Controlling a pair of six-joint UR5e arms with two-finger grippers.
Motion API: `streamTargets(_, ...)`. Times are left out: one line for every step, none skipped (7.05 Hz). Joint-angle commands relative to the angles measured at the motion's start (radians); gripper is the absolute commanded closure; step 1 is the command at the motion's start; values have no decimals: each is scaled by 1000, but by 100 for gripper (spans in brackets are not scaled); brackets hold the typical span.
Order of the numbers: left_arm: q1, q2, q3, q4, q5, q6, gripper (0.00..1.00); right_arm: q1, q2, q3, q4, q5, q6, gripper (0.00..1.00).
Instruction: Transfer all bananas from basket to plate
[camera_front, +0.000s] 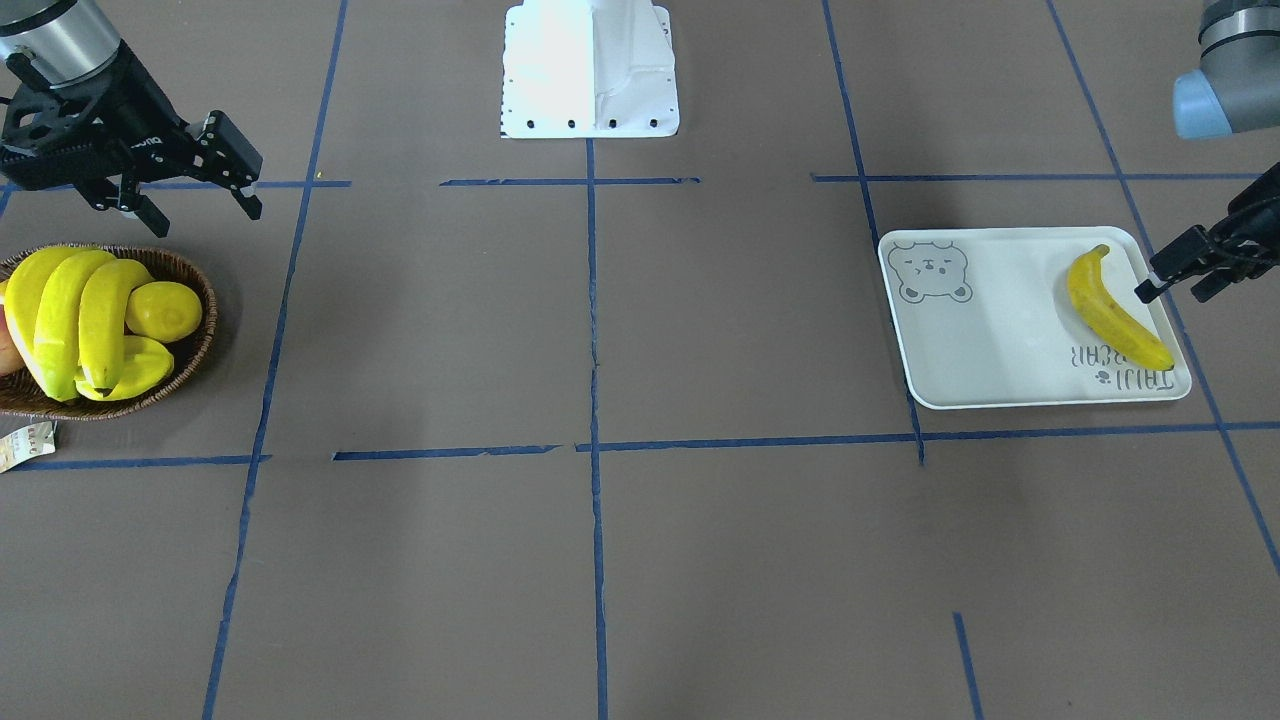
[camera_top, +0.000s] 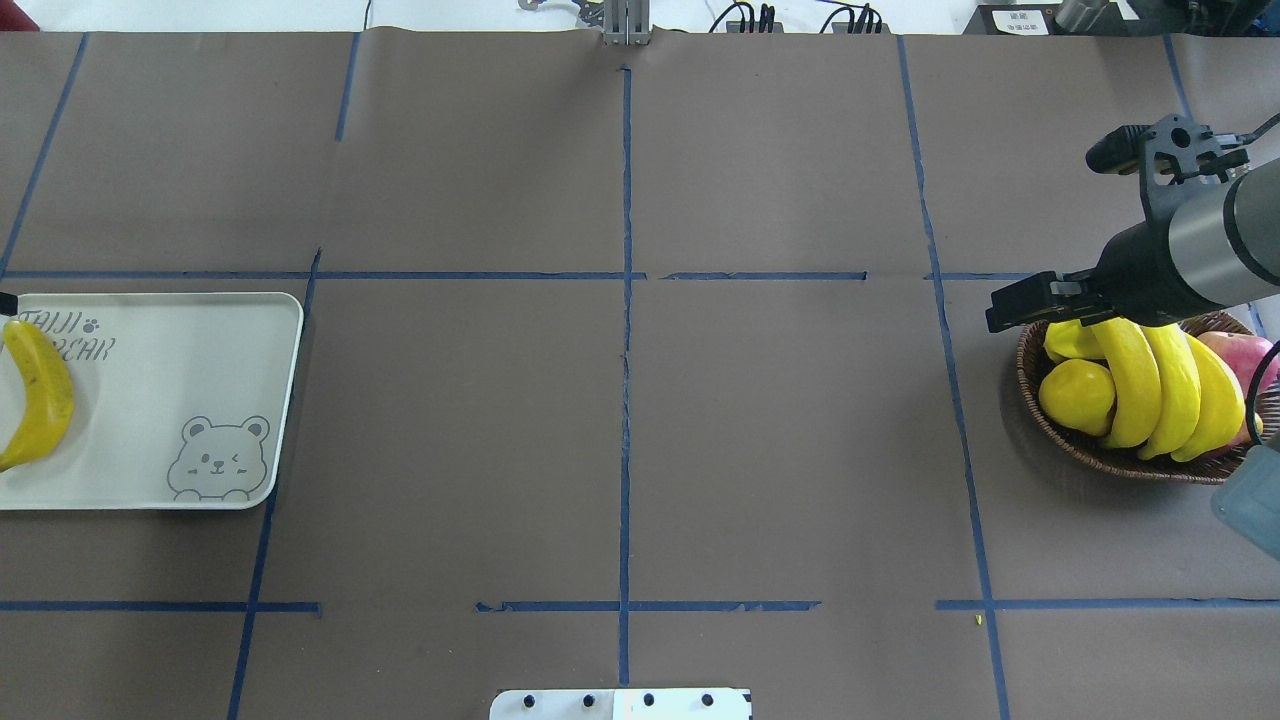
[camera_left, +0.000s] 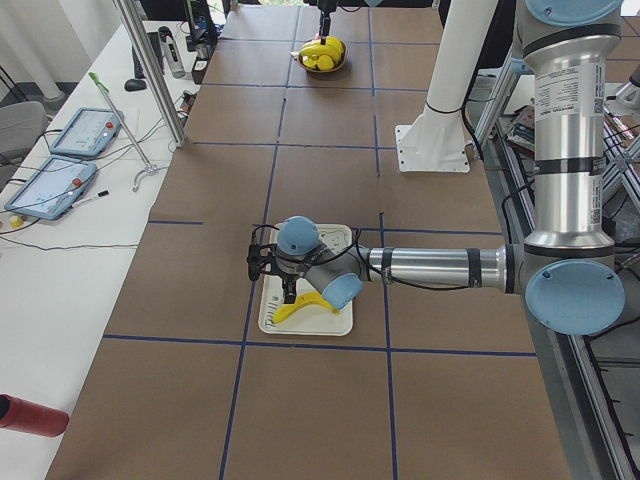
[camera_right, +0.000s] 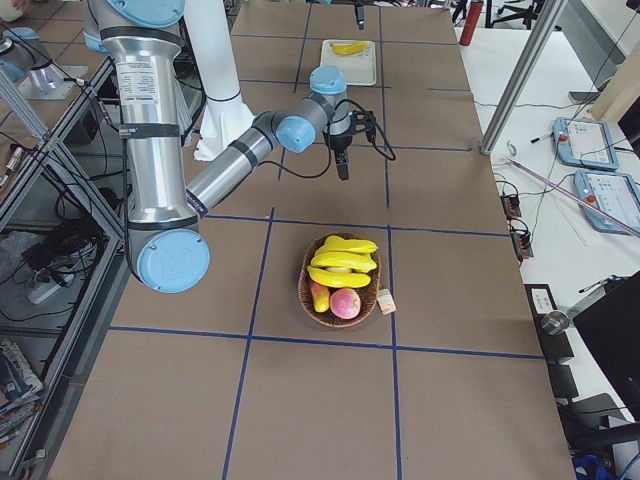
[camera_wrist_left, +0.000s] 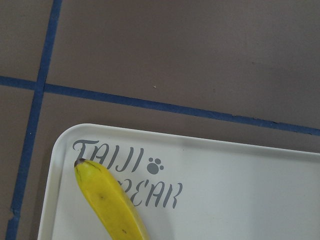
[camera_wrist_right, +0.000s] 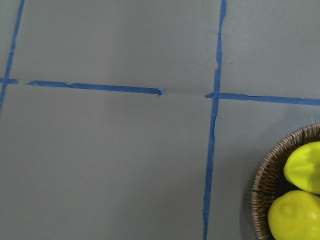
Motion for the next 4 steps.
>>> streamTargets(0, -1, -18, 1, 3, 2, 0, 13, -59, -56, 4, -2, -132, 0)
streamTargets(0, -4, -17, 1, 5, 2, 0, 15, -68, -91, 5, -1, -144, 1)
streamTargets(0, -4, -23, 1, 3, 2, 0, 16, -68, -116, 7, -2, -147, 1)
streamTargets(0, -6, -25, 1, 3, 0, 0, 22, -68, -142, 4, -7, -167, 1)
